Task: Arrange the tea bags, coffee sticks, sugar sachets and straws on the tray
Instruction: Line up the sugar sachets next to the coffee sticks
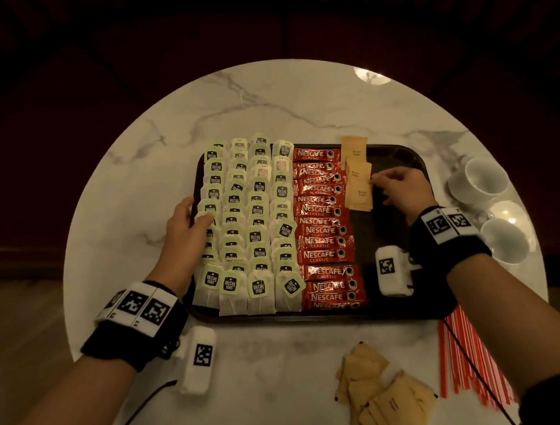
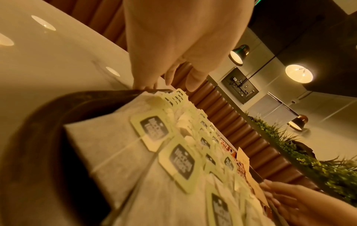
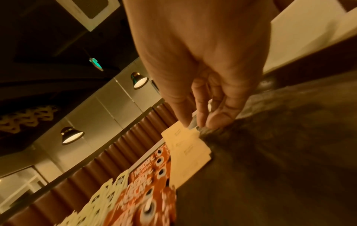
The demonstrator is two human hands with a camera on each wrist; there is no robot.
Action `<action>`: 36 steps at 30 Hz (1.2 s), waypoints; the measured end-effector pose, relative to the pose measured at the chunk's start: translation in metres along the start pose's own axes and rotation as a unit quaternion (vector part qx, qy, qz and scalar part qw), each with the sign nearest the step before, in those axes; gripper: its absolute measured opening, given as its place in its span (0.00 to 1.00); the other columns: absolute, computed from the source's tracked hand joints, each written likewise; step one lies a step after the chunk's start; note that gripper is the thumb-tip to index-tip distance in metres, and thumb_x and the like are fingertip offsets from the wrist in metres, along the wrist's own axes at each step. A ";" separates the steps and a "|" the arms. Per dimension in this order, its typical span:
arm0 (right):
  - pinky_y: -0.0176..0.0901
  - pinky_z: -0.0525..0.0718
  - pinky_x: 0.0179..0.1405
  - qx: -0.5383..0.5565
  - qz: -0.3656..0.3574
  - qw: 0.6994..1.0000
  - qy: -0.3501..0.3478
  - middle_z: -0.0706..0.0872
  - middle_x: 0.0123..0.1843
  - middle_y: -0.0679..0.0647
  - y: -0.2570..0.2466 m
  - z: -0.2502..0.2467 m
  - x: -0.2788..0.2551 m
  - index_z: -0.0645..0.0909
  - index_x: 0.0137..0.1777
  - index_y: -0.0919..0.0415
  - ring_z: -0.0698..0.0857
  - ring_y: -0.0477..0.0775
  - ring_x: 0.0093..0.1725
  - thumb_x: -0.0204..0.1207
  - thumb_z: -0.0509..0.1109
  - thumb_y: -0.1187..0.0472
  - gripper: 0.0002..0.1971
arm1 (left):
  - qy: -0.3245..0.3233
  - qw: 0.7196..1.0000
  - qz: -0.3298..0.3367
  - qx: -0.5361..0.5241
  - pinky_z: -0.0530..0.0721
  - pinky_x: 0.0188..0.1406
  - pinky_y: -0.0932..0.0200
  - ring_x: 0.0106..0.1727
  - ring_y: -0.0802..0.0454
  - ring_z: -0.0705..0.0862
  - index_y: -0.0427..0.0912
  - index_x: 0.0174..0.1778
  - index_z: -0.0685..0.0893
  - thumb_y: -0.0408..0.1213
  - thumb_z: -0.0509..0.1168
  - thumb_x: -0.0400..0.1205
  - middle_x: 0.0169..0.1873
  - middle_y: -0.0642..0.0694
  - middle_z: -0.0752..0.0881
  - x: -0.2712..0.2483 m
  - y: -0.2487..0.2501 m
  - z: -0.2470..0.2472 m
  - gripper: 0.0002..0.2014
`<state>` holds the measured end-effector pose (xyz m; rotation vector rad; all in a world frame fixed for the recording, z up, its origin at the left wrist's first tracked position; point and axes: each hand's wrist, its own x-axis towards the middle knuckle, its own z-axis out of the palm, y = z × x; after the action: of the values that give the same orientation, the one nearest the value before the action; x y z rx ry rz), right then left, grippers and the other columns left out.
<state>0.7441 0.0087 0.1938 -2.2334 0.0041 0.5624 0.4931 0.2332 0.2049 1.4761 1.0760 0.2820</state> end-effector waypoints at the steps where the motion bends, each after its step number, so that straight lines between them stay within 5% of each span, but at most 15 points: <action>1: 0.49 0.86 0.53 0.010 0.001 1.000 -0.010 0.86 0.49 0.50 -0.005 0.001 0.003 0.85 0.58 0.60 0.82 0.46 0.42 0.81 0.70 0.53 0.12 | -0.018 1.000 -0.001 -0.006 0.78 0.61 0.54 0.60 0.56 0.80 0.47 0.79 0.68 0.34 0.59 0.87 0.59 0.57 0.79 -0.001 -0.001 0.000 0.23; 6: 0.48 0.79 0.52 0.029 0.033 0.998 -0.043 0.80 0.41 0.51 -0.027 0.001 0.011 0.81 0.62 0.67 0.79 0.50 0.42 0.85 0.65 0.58 0.14 | -0.067 0.997 -0.005 -0.029 0.79 0.43 0.71 0.47 0.75 0.81 0.60 0.61 0.73 0.33 0.57 0.88 0.49 0.67 0.81 -0.007 0.002 0.002 0.14; 12: 0.41 0.77 0.38 0.034 0.038 0.998 -0.049 0.81 0.50 0.54 -0.029 0.001 0.019 0.80 0.70 0.69 0.78 0.46 0.39 0.81 0.68 0.64 0.18 | -0.083 0.995 -0.015 -0.062 0.81 0.39 0.71 0.43 0.74 0.85 0.64 0.53 0.75 0.32 0.57 0.88 0.48 0.67 0.84 -0.007 0.000 -0.003 0.16; 16: 0.47 0.73 0.53 -0.008 0.030 0.997 -0.071 0.79 0.58 0.55 -0.032 0.003 0.018 0.80 0.66 0.64 0.76 0.54 0.55 0.85 0.64 0.63 0.13 | -0.086 0.994 -0.017 -0.067 0.82 0.42 0.67 0.47 0.70 0.86 0.64 0.53 0.77 0.32 0.57 0.88 0.50 0.64 0.85 -0.006 -0.001 -0.003 0.16; 21: 0.41 0.77 0.39 0.027 0.027 0.998 -0.053 0.82 0.55 0.58 -0.025 0.000 0.019 0.81 0.68 0.68 0.79 0.46 0.40 0.81 0.68 0.62 0.17 | -0.090 0.994 -0.015 -0.062 0.83 0.41 0.67 0.46 0.71 0.86 0.63 0.51 0.77 0.32 0.57 0.88 0.50 0.64 0.85 -0.008 -0.001 -0.004 0.16; 24: 0.44 0.77 0.49 -0.001 0.029 0.998 -0.063 0.82 0.56 0.55 -0.022 -0.001 0.016 0.82 0.59 0.63 0.79 0.52 0.52 0.83 0.67 0.62 0.09 | -0.086 0.994 -0.014 -0.060 0.83 0.42 0.66 0.47 0.70 0.85 0.64 0.50 0.77 0.32 0.57 0.88 0.49 0.65 0.85 -0.007 -0.001 -0.004 0.17; 32: 0.50 0.86 0.59 -0.031 0.013 0.998 -0.062 0.84 0.46 0.51 0.001 -0.002 0.012 0.80 0.43 0.56 0.84 0.51 0.50 0.81 0.71 0.61 0.05 | -0.077 0.995 -0.024 -0.059 0.83 0.47 0.61 0.52 0.64 0.85 0.60 0.58 0.77 0.33 0.58 0.87 0.53 0.62 0.85 -0.006 -0.002 -0.003 0.14; 36: 0.47 0.85 0.55 -0.029 0.013 0.998 -0.056 0.86 0.53 0.54 0.000 0.000 0.010 0.83 0.50 0.58 0.83 0.50 0.51 0.82 0.70 0.62 0.01 | -0.079 0.995 -0.026 -0.055 0.83 0.45 0.63 0.52 0.66 0.86 0.57 0.64 0.76 0.33 0.57 0.88 0.54 0.62 0.85 -0.006 -0.003 -0.003 0.14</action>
<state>0.7532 0.0102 0.1896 -2.2567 -0.0418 0.7092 0.4863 0.2306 0.2056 1.3468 0.9561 0.1812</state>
